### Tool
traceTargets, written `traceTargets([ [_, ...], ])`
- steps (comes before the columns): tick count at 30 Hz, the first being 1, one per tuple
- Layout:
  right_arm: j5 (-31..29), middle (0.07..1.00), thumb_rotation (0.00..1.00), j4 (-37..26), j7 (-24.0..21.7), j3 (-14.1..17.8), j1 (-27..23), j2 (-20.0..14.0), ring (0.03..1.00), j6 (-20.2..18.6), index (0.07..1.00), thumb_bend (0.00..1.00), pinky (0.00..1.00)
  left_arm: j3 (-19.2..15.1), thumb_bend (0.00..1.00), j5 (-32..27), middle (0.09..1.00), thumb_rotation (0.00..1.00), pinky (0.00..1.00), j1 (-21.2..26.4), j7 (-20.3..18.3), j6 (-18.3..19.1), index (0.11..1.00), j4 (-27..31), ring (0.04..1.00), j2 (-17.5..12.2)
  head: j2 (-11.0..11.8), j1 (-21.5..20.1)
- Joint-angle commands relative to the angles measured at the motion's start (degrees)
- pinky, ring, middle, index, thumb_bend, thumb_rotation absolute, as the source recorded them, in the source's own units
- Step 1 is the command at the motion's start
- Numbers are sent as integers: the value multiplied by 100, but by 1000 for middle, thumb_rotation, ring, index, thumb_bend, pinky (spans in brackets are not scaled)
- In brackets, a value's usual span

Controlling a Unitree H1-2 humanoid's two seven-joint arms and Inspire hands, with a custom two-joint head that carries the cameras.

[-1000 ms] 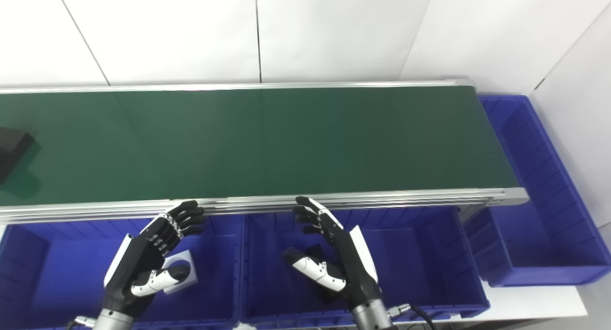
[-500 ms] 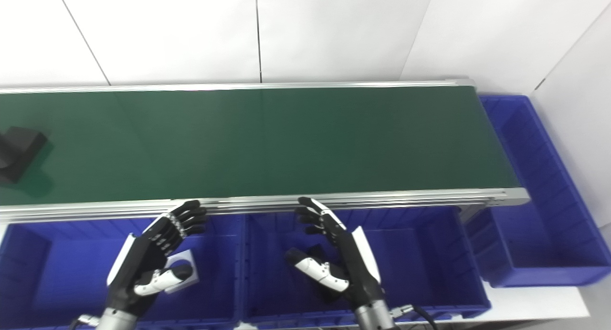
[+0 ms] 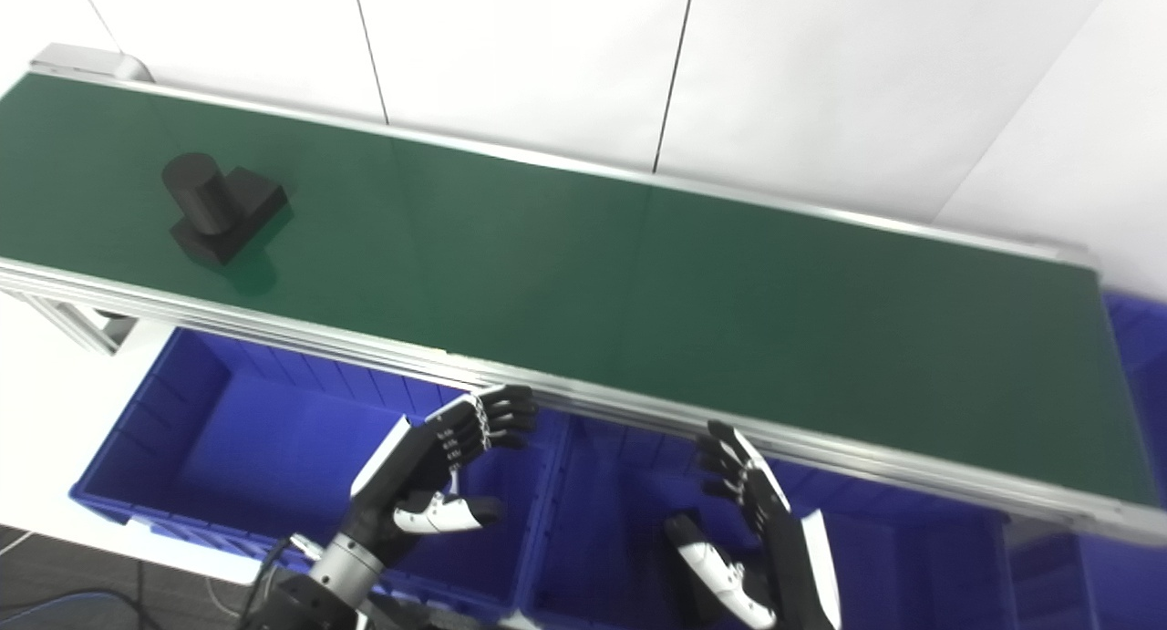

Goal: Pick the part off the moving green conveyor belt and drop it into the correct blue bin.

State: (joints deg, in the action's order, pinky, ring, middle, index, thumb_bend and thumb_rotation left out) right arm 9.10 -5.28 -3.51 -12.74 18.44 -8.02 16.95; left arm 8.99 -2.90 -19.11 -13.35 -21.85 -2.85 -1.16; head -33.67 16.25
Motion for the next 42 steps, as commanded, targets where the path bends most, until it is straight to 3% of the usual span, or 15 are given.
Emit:
traceTargets([
  [1,-50,823,578,1,-14,40,-86,-6,794,450,879,541,718,41,936,74,791,448,721,66,72,-202,797,54,764,47,10,6],
  [20,-91,825,572,635,7,169,-297,19,800,846,892,541,716,64,978,167,767,395,686,371,227,-495,766,-728,736,159,985,413],
  [34,-143,790,543,-196,-129,125,-602,17,764,837,858,590,667,45,984,136,756,366,672,528,232,-497,757,-905,723,158,1019,438],
  [42,73,794,524,-896,-199,141,-1023,188,756,211,852,596,637,45,983,154,758,356,673,560,235,-501,760,-913,723,160,969,416],
])
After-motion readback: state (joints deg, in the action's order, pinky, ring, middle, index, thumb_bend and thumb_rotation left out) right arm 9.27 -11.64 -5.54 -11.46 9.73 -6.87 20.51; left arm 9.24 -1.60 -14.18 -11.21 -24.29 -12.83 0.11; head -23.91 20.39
